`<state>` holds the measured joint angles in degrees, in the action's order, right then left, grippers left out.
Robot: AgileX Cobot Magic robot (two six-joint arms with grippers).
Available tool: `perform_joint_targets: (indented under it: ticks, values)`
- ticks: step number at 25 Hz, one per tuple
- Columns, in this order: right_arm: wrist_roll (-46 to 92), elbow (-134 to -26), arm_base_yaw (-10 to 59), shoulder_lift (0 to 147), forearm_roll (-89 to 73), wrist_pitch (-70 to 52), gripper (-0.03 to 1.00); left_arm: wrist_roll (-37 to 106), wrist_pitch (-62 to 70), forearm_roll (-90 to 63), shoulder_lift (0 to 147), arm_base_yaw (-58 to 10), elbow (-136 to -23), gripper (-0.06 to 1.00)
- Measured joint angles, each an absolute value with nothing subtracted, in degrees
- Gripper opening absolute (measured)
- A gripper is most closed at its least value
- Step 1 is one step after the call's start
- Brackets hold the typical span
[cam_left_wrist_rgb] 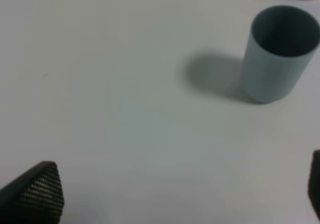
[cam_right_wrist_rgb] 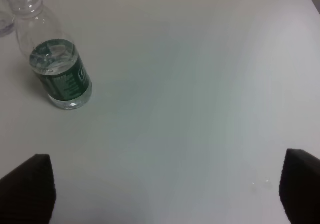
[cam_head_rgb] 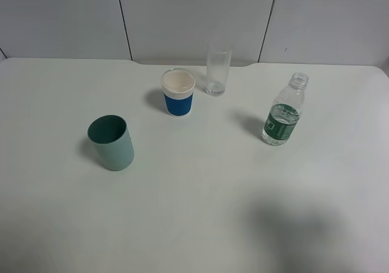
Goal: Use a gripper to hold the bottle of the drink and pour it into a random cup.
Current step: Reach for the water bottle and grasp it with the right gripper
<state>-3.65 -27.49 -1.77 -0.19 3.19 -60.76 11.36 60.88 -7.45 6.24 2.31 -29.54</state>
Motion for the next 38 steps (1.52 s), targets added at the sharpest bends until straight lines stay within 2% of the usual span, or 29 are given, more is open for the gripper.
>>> perform_joint_targets:
  ticks: [38]
  values:
    - [-3.7, -27.5, -1.8, -0.2, 3.2, -60.8, 0.88, 11.4, 60.9, -7.5, 6.2, 2.3, -29.5, 0.99]
